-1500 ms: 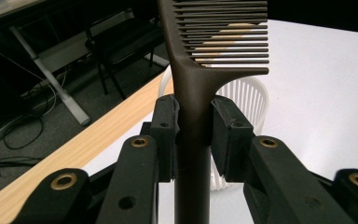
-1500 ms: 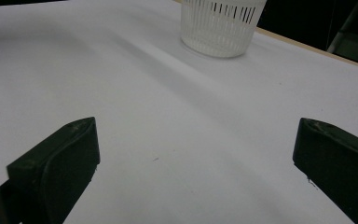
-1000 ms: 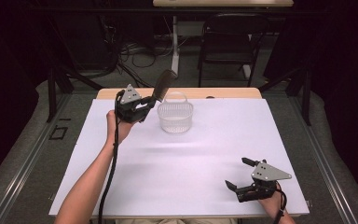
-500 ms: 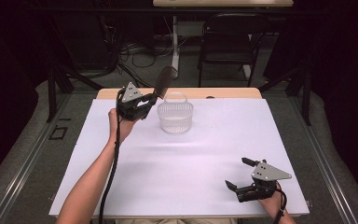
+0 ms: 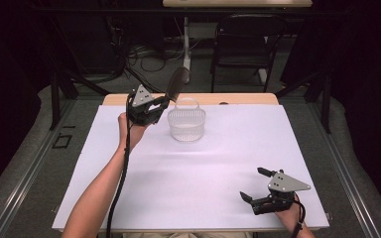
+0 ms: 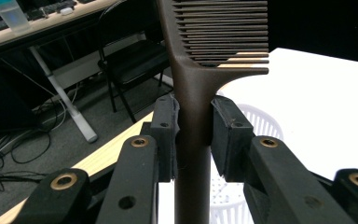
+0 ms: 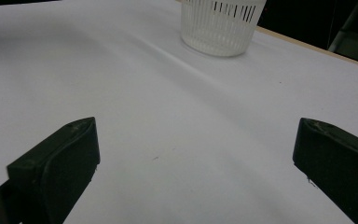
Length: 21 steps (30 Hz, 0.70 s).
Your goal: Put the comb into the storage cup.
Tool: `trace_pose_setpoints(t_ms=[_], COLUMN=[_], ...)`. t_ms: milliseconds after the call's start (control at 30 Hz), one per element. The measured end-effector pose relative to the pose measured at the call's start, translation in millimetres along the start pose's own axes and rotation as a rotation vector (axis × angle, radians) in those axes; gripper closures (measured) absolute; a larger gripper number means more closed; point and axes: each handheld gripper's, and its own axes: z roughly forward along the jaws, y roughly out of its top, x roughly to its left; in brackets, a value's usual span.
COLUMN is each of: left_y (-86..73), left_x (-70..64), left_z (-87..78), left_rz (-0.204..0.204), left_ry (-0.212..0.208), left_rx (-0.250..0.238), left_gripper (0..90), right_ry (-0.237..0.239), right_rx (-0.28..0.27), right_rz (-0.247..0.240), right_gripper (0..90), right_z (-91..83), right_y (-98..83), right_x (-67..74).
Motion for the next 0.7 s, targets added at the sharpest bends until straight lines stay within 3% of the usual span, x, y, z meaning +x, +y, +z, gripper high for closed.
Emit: trace_pose_setpoints(t_ms=[700], left_y=[11.0], left_x=[0.4], left_z=[8.5], left_rz=[0.018], left_ry=[0.001], left_rx=[-0.037], left_gripper=[72.3], right_ry=[-0.001], right_rx=[0.002], right_rz=[0.000], right_gripper=[0.1], right_z=[-0.7], right_y=[0.1], right_x=[-0.4])
